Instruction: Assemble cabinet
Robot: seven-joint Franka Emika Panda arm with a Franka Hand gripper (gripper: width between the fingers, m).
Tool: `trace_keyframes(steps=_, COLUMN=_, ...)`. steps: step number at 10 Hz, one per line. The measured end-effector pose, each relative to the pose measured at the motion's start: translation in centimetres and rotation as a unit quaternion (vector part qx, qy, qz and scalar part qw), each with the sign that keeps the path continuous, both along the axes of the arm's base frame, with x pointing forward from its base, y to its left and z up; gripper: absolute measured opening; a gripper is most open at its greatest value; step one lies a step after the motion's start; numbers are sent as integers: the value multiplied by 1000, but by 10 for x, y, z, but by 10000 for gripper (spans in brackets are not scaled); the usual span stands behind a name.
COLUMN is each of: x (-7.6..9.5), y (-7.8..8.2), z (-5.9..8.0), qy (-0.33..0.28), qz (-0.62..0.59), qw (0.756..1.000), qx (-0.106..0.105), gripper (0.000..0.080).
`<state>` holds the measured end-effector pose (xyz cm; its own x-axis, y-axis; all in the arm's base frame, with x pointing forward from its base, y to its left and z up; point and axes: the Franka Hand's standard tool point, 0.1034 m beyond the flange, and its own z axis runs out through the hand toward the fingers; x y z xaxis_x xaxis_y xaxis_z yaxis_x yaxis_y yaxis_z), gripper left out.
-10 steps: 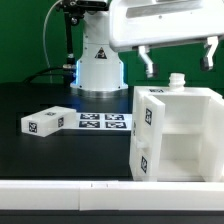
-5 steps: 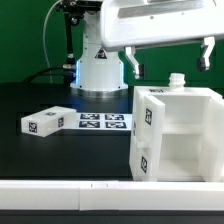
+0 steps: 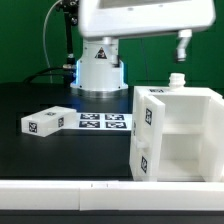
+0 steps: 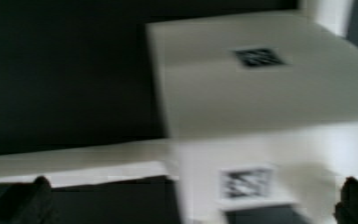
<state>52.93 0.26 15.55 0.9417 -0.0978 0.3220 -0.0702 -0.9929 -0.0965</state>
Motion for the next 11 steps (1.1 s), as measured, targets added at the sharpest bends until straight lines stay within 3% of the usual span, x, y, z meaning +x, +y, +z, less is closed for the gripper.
trace_keyframes(steps=2, x=4, y=9, z=-2, qy=-3, qz=8, qw=1000, qx=1, gripper=796)
trace_keyframes(steps=4, x=1, y=4, z=-5, qy=0, qz=-1, qw=1000, qx=3, gripper=796)
trace_keyframes(steps=5, x=-8, y=-11, z=-12, qy=11, qz=-28, qw=1000, qx=10, gripper=796)
trace_keyframes(steps=6, x=-21, y=-36, z=-21, qy=18, qz=-30, qw=999, qx=2, gripper=796)
trace_keyframes(steps=8, x=-44, y=-100, z=-52, qy=42, qz=-24, qw=999, qx=-14, gripper=796)
trace_keyframes(steps=11, x=-43, y=-98, z=-55, qy=45, qz=-35, qw=998, qx=-6, gripper=796)
